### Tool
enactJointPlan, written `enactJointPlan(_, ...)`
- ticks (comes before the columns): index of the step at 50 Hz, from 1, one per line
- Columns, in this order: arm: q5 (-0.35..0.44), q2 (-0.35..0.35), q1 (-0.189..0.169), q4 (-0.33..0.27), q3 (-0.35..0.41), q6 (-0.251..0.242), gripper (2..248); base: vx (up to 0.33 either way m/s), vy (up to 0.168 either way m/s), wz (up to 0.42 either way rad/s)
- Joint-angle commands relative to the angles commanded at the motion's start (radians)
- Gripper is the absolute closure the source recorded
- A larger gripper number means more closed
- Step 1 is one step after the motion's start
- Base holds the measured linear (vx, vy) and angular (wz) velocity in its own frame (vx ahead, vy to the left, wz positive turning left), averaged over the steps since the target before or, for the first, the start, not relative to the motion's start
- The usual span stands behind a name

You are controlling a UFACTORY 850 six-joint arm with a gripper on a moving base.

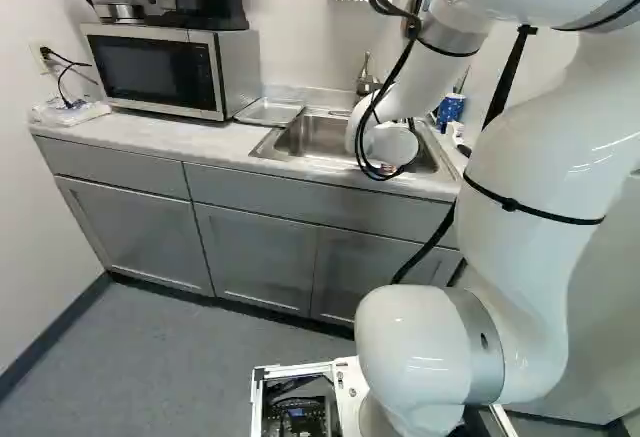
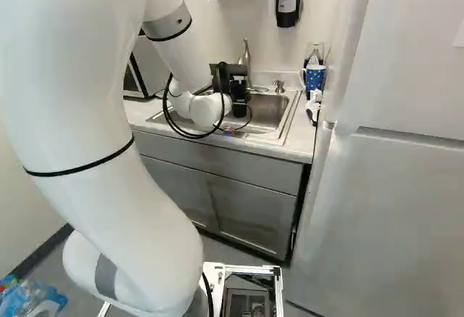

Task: Rinse the cup and place it in the tray

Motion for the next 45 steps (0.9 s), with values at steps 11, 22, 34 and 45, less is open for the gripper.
enactJointPlan(11,0.000,0.000,0.000,0.000,0.000,0.000,127,0.000,0.000,0.000)
enactJointPlan(22,0.000,0.000,0.000,0.000,0.000,0.000,127,0.000,0.000,0.000)
enactJointPlan(34,0.000,0.003,0.014,0.000,0.004,0.000,127,0.000,0.000,0.000)
enactJointPlan(45,0.000,0.009,0.045,0.000,0.010,0.000,127,0.000,0.000,0.000)
